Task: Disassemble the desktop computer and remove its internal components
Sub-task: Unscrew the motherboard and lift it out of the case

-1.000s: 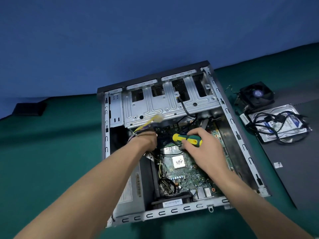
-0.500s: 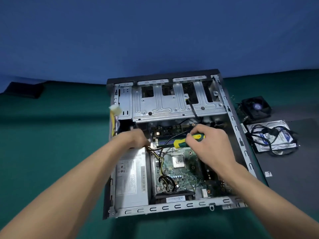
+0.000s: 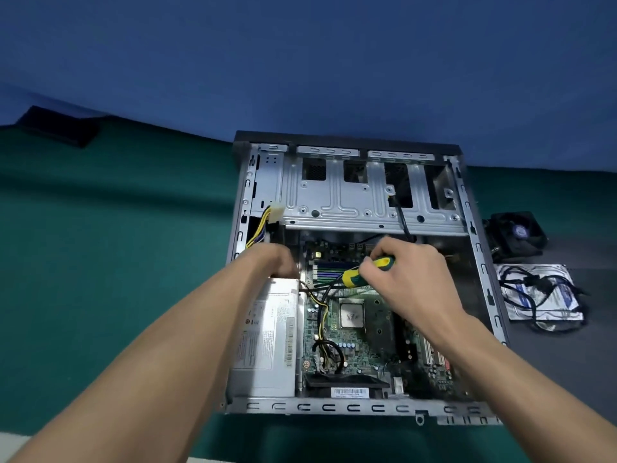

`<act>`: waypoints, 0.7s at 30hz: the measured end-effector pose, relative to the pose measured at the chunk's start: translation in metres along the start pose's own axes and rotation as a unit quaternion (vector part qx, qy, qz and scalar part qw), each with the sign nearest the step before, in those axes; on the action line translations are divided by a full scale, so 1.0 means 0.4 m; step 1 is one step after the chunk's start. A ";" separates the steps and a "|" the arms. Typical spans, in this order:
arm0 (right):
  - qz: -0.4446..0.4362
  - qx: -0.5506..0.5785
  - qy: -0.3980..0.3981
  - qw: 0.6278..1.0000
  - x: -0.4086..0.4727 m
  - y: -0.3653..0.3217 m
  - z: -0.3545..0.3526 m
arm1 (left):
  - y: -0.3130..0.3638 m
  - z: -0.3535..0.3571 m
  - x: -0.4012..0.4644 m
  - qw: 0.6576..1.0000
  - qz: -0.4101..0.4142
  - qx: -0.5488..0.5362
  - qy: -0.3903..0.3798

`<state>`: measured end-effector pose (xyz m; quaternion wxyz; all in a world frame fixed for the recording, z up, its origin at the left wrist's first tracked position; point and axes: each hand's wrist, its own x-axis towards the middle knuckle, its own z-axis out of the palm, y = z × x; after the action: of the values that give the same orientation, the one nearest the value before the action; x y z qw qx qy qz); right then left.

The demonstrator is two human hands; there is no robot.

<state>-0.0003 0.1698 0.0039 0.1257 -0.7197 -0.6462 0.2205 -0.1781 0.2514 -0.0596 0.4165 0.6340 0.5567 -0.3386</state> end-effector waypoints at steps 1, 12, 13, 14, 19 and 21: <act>0.000 -0.001 0.004 1.000 0.001 0.000 0.000 | -0.002 -0.001 0.002 1.000 0.002 0.000 -0.012; -0.019 -0.015 -0.001 1.000 0.001 -0.012 0.019 | 0.006 -0.006 -0.021 1.000 0.016 -0.026 -0.004; -0.021 -0.016 -0.001 1.000 0.001 -0.014 0.021 | 0.006 -0.007 -0.025 1.000 0.013 -0.028 -0.001; -0.022 -0.016 0.000 1.000 0.001 -0.015 0.022 | 0.006 -0.007 -0.026 1.000 0.010 -0.025 0.003; -0.032 -0.023 0.007 0.999 0.000 -0.022 0.029 | 0.005 -0.002 -0.022 0.999 -0.013 0.015 0.039; -0.040 -0.028 0.015 0.999 -0.001 -0.026 0.033 | 0.005 -0.002 -0.021 0.999 -0.013 0.026 0.043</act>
<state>-0.0156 0.1693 -0.0026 0.1245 -0.6998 -0.6782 0.1864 -0.1772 0.2487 -0.0515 0.3709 0.6516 0.5731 -0.3306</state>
